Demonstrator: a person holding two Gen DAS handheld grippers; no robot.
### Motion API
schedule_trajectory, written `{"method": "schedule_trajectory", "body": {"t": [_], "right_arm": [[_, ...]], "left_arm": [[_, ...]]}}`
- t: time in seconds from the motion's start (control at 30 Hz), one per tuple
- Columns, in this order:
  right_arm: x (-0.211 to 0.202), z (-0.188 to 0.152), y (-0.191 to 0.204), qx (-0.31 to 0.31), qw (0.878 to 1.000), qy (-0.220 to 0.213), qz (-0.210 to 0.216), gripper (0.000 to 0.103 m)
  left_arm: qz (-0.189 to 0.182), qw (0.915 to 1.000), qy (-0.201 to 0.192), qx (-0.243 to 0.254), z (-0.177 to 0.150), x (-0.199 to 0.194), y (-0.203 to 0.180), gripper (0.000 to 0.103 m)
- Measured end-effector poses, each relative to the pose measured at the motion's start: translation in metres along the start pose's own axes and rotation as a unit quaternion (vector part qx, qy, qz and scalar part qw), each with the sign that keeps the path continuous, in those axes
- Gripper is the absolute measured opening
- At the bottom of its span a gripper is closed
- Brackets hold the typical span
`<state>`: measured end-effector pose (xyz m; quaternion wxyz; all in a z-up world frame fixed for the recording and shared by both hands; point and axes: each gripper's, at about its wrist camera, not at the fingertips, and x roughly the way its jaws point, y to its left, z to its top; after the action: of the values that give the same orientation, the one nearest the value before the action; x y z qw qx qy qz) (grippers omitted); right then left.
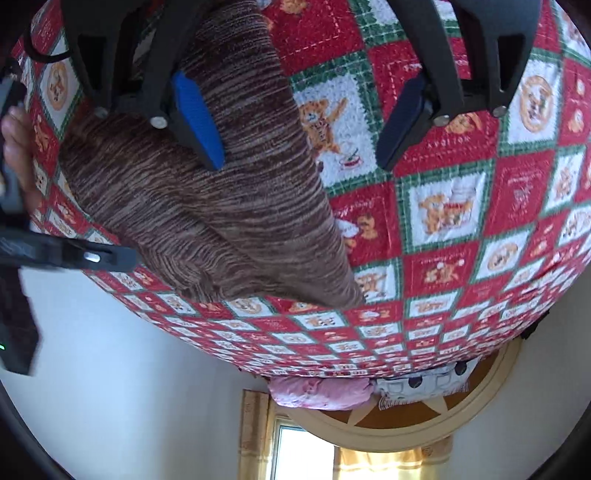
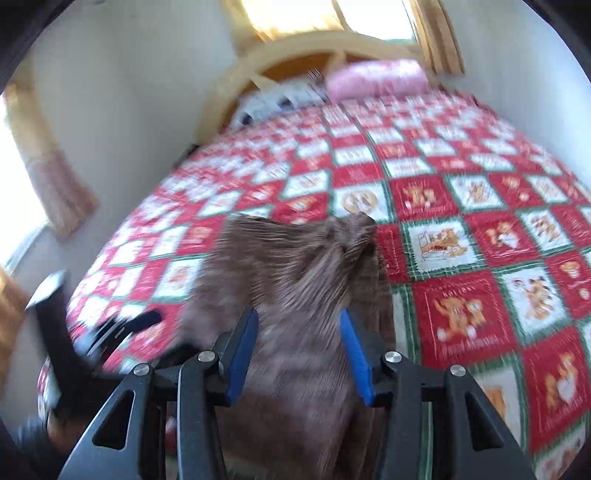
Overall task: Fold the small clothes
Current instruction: 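Open both grippers and release the folded sweater bundle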
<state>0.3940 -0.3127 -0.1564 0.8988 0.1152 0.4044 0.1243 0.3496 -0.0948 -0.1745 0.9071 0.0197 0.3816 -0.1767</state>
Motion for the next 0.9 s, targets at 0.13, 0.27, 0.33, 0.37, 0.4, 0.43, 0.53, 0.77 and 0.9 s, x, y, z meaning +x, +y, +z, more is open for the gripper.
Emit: {"method": "schedule_trajectory", "body": {"t": [0.13, 0.27, 0.33, 0.37, 0.4, 0.43, 0.53, 0.77, 0.9], "right_arm": [[0.035, 0.002, -0.018, 0.004, 0.997, 0.038, -0.072, 0.003], [0.042, -0.015, -0.047, 0.020, 0.993, 0.053, -0.107, 0.003], [0.026, -0.015, -0.051, 0.021, 0.993, 0.024, -0.117, 0.004], [0.017, -0.012, -0.050, 0.023, 0.993, 0.007, -0.115, 0.004], [0.010, -0.008, -0.047, 0.026, 0.994, -0.008, -0.103, 0.004], [0.003, -0.003, -0.043, 0.028, 0.996, -0.021, -0.081, 0.011], [0.006, 0.013, -0.019, 0.008, 0.999, -0.014, -0.037, 0.071], [0.060, 0.019, -0.006, 0.019, 0.997, 0.063, -0.044, 0.018], [0.051, 0.016, -0.015, 0.025, 0.998, 0.042, -0.046, 0.013]], "left_arm": [[-0.022, 0.9992, 0.008, -0.032, -0.010, 0.003, 0.011, 0.099], [-0.029, 0.9986, 0.023, -0.037, -0.014, 0.009, 0.012, 0.103], [-0.037, 0.9981, 0.026, -0.041, -0.015, 0.010, 0.014, 0.103], [-0.040, 0.9979, 0.025, -0.043, -0.015, 0.009, 0.015, 0.103], [-0.044, 0.9976, 0.026, -0.047, -0.016, 0.009, 0.016, 0.103], [-0.045, 0.9975, 0.026, -0.048, -0.017, 0.009, 0.017, 0.103], [-0.045, 0.9975, 0.025, -0.048, -0.018, 0.009, 0.017, 0.103], [-0.046, 0.9974, 0.025, -0.049, -0.020, 0.007, 0.018, 0.103], [-0.049, 0.9973, 0.028, -0.046, -0.019, 0.009, 0.018, 0.103]]}}
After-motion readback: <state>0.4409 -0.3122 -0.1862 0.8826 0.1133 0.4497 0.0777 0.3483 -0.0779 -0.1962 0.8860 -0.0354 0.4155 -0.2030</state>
